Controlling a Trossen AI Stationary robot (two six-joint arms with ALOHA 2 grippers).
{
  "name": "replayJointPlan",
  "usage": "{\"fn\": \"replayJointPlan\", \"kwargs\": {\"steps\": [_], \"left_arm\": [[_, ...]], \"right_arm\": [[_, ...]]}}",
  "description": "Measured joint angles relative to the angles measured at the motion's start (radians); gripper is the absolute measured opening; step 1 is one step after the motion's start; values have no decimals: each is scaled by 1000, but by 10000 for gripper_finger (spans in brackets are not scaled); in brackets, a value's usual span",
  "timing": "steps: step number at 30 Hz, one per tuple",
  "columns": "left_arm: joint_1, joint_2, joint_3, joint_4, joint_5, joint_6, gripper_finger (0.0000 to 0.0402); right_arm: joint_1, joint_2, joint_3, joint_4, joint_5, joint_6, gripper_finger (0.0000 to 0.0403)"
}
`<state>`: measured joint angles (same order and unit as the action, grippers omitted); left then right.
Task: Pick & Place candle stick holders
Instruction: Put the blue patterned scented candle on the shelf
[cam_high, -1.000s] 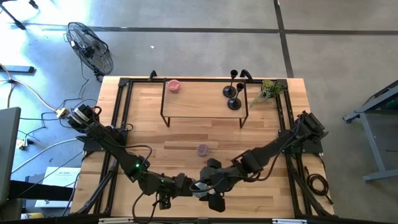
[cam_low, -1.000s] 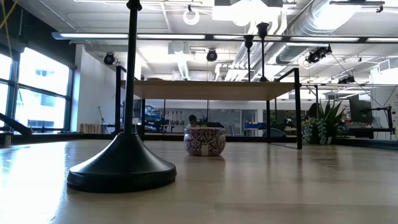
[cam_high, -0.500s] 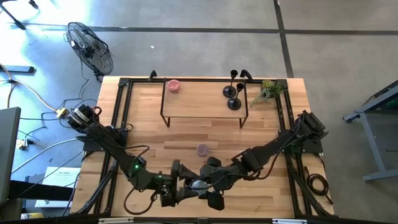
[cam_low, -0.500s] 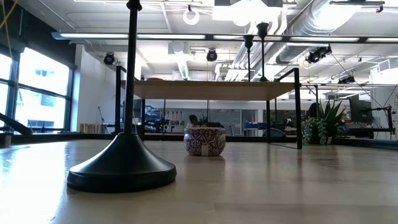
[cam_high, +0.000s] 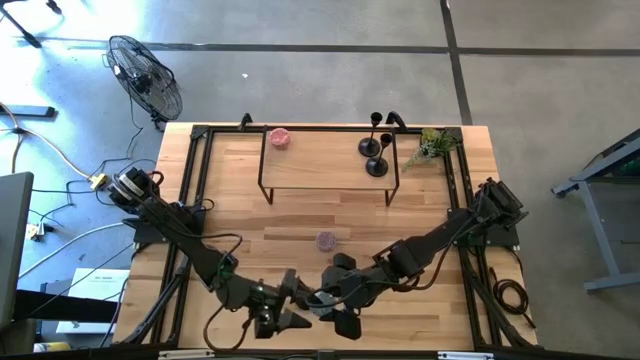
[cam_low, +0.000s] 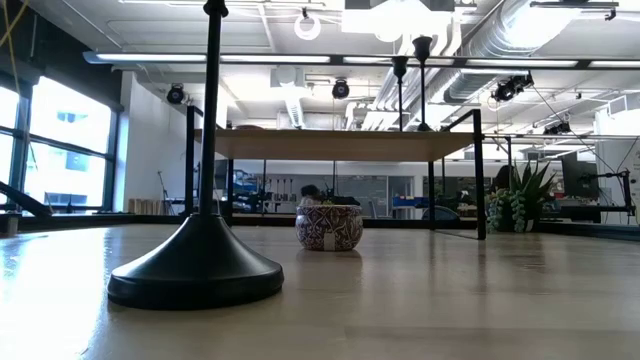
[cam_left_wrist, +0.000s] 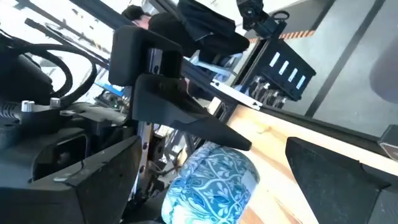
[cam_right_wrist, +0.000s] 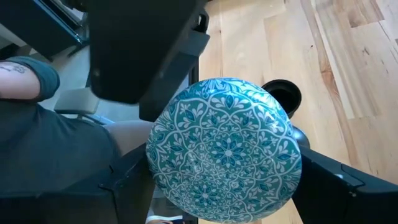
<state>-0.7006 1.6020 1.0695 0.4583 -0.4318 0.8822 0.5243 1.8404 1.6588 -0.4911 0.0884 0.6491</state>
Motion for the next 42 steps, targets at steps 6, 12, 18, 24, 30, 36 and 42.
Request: {"fn": "replayJointPlan", "kwargs": {"steps": [6,12,18,24,30,36,42], "left_arm": [[-8,0,0,31,-59,-87,392],[-49,-3,2,17,-305,-81,392],[-87,-3,164,-354,-375,-190,392],[-66,-2,383,-859,-138,-476,392],[-49,2,397,-881,-99,-461,392],[-27,2,397,-897,-105,-461,392],[-14,2,397,-891,-131,-461,392]], "right_arm": [[0,0,0,-1,1,0,294],[-1,0,0,-7,4,1,294],[0,1,0,-4,-8,2,294],[0,1,0,-3,-2,7,294],[0,1,0,-3,-2,8,294],[0,1,0,-2,-9,7,294],[0,1,0,-2,-9,6,294]]}}
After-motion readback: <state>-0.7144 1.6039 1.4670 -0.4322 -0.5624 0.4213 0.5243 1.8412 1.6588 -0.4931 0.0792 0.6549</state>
